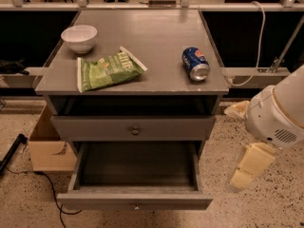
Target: Close middle drawer
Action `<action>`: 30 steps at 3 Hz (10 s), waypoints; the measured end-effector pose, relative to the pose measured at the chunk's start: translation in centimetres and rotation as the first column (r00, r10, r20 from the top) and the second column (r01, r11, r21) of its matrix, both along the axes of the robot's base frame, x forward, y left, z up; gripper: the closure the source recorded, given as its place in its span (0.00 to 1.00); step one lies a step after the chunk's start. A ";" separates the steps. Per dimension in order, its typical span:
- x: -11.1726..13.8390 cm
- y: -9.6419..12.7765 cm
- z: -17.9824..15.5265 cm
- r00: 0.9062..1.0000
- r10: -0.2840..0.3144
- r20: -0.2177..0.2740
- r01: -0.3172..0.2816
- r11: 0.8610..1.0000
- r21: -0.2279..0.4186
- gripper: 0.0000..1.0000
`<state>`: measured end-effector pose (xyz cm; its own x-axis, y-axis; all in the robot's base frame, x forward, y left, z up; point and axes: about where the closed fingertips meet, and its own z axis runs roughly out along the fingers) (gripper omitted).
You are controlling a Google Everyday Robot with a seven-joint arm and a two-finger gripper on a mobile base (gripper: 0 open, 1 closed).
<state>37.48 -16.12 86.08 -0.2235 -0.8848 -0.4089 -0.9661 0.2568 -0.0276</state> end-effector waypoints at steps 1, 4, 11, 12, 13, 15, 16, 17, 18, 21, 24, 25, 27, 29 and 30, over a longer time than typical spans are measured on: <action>0.0 0.0 0.1 1.000 0.001 0.003 -0.001 1.000 0.004 0.00; -3.2 0.3 -1.3 0.965 -0.069 0.253 0.058 0.997 0.054 0.00; -1.8 0.4 -8.3 0.960 -0.147 0.238 0.135 0.989 0.066 0.02; -1.8 0.4 -8.3 0.960 -0.147 0.238 0.135 0.989 0.066 0.25; -1.8 0.4 -8.3 0.960 -0.147 0.238 0.135 0.989 0.066 0.48; -2.1 0.9 -8.9 0.961 -0.164 0.223 0.145 0.984 0.099 1.00; -3.3 2.4 -11.5 0.967 -0.194 0.164 0.164 0.970 0.180 1.00; -3.9 3.5 -13.4 0.971 -0.199 0.130 0.168 0.962 0.216 1.00; -3.8 3.5 -13.0 0.969 -0.206 0.139 0.171 0.959 0.226 1.00; -2.7 6.8 -22.7 0.958 -0.287 0.017 0.273 0.926 0.259 1.00; -1.5 7.3 -24.2 0.953 -0.303 -0.002 0.290 0.910 0.298 1.00; 0.1 6.2 -27.8 0.930 -0.362 -0.063 0.363 0.878 0.312 1.00; 0.6 4.5 -31.9 0.895 -0.428 -0.122 0.443 0.826 0.349 1.00; -4.9 5.1 -32.0 0.895 -0.435 -0.096 0.441 0.835 0.329 1.00; -4.9 4.5 -33.7 0.881 -0.466 -0.085 0.470 0.837 0.278 1.00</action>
Offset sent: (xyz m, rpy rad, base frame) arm -0.0132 -0.0039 -0.0126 0.2390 -0.0964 -0.0576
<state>32.60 -11.66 52.40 -0.5890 -0.5201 -0.6186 -0.7283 0.6734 0.1273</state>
